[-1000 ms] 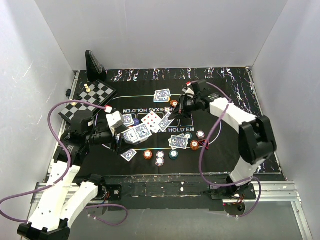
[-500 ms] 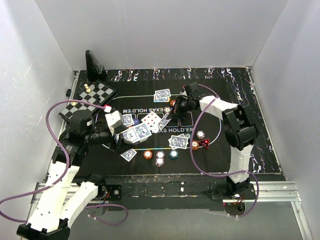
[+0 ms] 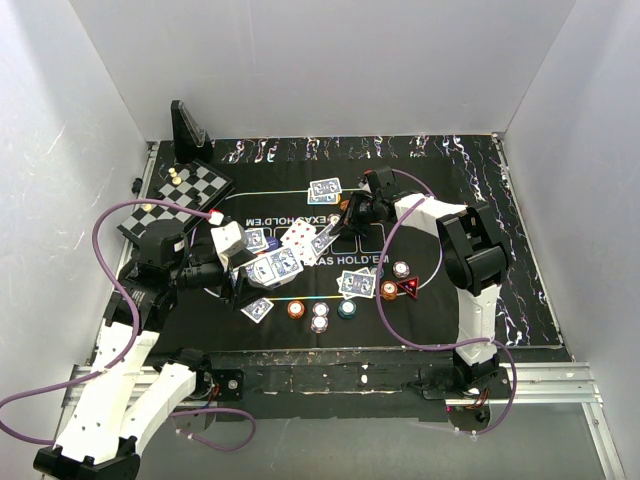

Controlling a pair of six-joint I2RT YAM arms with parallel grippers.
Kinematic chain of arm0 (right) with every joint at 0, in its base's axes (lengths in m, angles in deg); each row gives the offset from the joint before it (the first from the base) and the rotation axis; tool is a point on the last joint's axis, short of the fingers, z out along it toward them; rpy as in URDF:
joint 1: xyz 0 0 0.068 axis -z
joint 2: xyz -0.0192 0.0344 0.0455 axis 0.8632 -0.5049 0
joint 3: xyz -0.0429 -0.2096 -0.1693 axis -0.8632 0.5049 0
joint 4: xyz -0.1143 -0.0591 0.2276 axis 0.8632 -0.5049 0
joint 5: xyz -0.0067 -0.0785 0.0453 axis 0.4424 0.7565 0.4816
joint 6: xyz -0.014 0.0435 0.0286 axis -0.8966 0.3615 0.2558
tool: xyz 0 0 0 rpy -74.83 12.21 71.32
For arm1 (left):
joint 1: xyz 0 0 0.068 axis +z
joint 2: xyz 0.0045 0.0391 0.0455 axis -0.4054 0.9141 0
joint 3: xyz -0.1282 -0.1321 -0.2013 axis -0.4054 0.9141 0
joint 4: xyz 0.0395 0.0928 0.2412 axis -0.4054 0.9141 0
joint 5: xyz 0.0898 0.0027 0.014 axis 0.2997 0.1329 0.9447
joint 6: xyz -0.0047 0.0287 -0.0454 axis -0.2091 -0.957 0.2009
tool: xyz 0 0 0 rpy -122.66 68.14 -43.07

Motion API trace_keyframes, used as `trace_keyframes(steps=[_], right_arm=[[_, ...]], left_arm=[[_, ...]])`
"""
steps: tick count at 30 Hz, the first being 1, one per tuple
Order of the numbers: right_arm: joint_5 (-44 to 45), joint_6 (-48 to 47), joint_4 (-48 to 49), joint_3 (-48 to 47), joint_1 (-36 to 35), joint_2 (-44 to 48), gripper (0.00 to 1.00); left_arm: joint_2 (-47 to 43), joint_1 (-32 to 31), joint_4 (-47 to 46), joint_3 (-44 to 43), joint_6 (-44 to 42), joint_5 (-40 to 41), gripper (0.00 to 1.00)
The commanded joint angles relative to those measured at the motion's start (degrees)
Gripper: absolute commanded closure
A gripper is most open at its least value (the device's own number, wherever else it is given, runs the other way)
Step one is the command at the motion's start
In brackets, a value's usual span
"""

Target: Distribute texas hold em gaming equipment

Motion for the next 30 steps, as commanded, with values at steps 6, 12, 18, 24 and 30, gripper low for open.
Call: trace_keyframes(steps=[6,12,18,24,30], right_arm=[[5.65,-3.86,-6.64,-1.39,-0.13,-0.32,0.99],[9.17,-5.18,-9.37,-0.86,0.84,-0.76,0.99],[10.67,-6.15,-11.03,-2.69,0.93,-1.64,0.99],[12.33,-7.12,-13.5,-5.43,1.45,-3.22,0.99],[14.27,-7.56,-14.9,-5.43,1.72,-3.4,0.92]], left_arm=[[-0.34,0.41,0.04,-1.36,-1.01,-1.75,1.0],[-0.43,0.32,-0.05,-1.18,-0.92,-1.75,1.0],[-0.08,0.5,-0.14,-1.45,-0.74,-1.84,1.0],[0.1,0.41,-0.23,-1.8,-0.66,-1.75,1.0],[0.27,0.41,-0.4,-1.8,-0.39,-1.93,1.0]])
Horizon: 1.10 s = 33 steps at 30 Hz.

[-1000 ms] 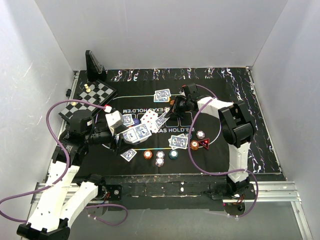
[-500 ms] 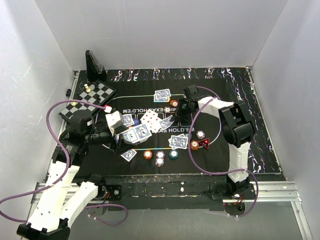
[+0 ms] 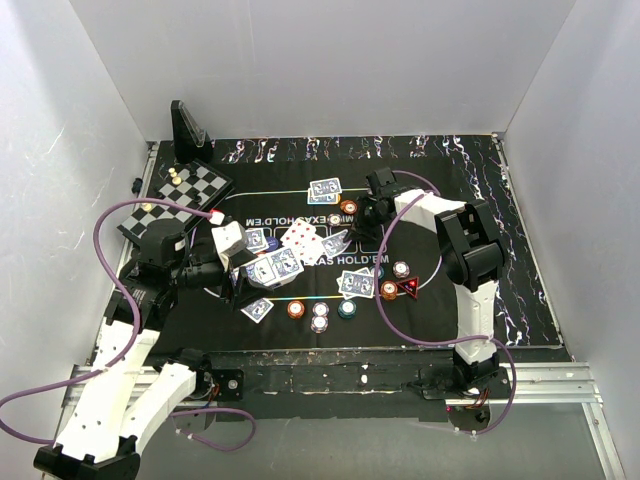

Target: Distribute texas hold em gaming equipment

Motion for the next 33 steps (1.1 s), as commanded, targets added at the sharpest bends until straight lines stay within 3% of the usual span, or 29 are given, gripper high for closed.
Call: trace_keyframes(steps=[1,4,7,13,18,19,20,22,28,33], right_arm=[[4.46,-1.81,-3.43,-2.04,0.78,-0.95,0.88],[6.03,-2.25,-5.27,-2.48,0.78,-0.78,0.67],[7.79,-3.12,-8.52,-3.88,0.78,-0.95,0.56],[11.66,-6.55,-14.94,-6.44,0.95,-0.34,0.5],[14.66,-7.43,-18.8,-6.69,1.22,6.15,0.5],[13.96,-7.35,-19.08,-6.7,1.13,8.52,0.5],[12.21,-6.91,-19.17,-6.61,1.13,10.98,0.43],[7.21,-5.77,-18.82,-6.09,0.96,17.12,0.2],[-11.25,-2.44,-12.5,-3.19,-2.02,31.73,0.14],[-16.89,2.22,-6.0,-1.52,-9.05,37.01,0.13]], left_arm=[[-0.12,0.36,-0.64,-1.8,0.13,-1.51,1.0],[-0.47,0.45,-0.56,-1.89,0.05,-1.52,1.0],[-0.73,0.37,-0.12,-1.97,0.13,-1.43,1.0],[-0.91,0.45,-0.21,-1.97,0.4,-1.6,1.0],[-1.26,0.45,-0.56,-1.27,0.49,-1.78,1.0],[-1.26,0.45,-0.64,-1.01,0.57,-1.87,1.0],[-1.26,0.37,-0.82,-0.83,0.66,-2.13,1.0],[-1.26,0.45,-1.26,-0.48,0.75,-2.13,1.0],[-1.79,0.45,-1.61,0.4,0.75,-2.66,1.0],[-1.79,0.45,-1.61,0.92,-0.04,-2.92,1.0]])
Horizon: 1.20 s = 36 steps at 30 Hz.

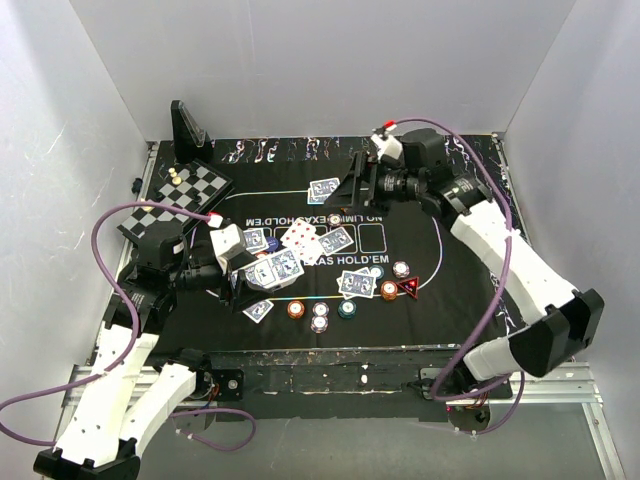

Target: Distribute texas hold em gaming equipment

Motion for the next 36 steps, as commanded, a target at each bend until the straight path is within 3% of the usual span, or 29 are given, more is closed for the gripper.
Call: trace_keyframes(steps=[1,13,33,36], right_arm=[[-10.31,5.74,8.71,3.62,-6.11,1.52,0.12],[-10.85,7.69,15.16,5.82,-17.63,0.74,0.1],[-11.29,12.88,19.82,10.13,-21.5,-1.55,0.08],[-11.64,12.97,19.99,10.31,-21.5,-1.72,0.16]], left_arm=[[-0.67,0.45,-1.04,0.58,-0.48,-1.89,1.0],[0.2,0.45,-1.57,0.14,-0.48,-2.07,1.0],[1.7,0.37,-4.56,-0.13,0.14,-1.63,1.0],[1.7,0.45,-4.65,-0.21,0.14,-1.8,1.0]])
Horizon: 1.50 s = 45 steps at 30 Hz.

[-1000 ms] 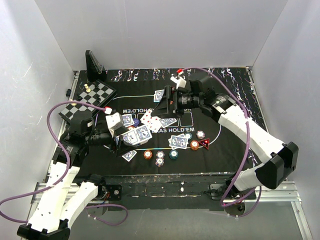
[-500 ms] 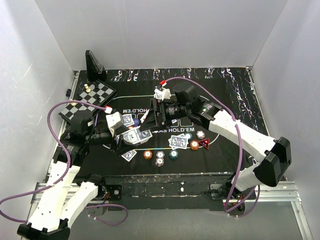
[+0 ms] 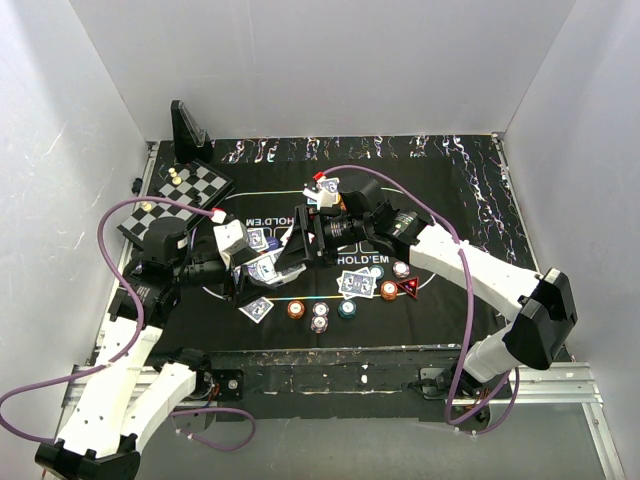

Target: Distribute texas hold em gaming equipment

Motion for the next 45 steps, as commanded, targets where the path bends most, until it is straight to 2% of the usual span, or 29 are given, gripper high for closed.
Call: trace_keyframes(steps=[1,5,9,29,45], right_arm=[[-1.57,0.73,3.32,0.41,-0.24,-0.04,0.19],[-2.09,0.99,3.32,0.49,-0.24,-0.48,0.34],[-2.27,1.08,3.32,0.58,-0.15,-0.4,0.4],[-2.71,0.55,2.0,2.25,3.19,2.59,0.45],[-2.27,-0.77,-0.28,2.43,5.3,5.14,0.54]], left_arm=[[-0.36,0.37,-1.98,-0.98,0.42,-1.17,1.0],[-0.62,0.45,-2.07,-0.98,0.42,-1.26,1.0],[-0.8,0.37,-2.15,-0.8,0.51,-1.17,1.0],[-1.76,0.37,-2.07,-0.8,1.04,-1.61,1.0],[-1.94,0.45,-2.16,-0.98,1.48,-1.87,1.0]])
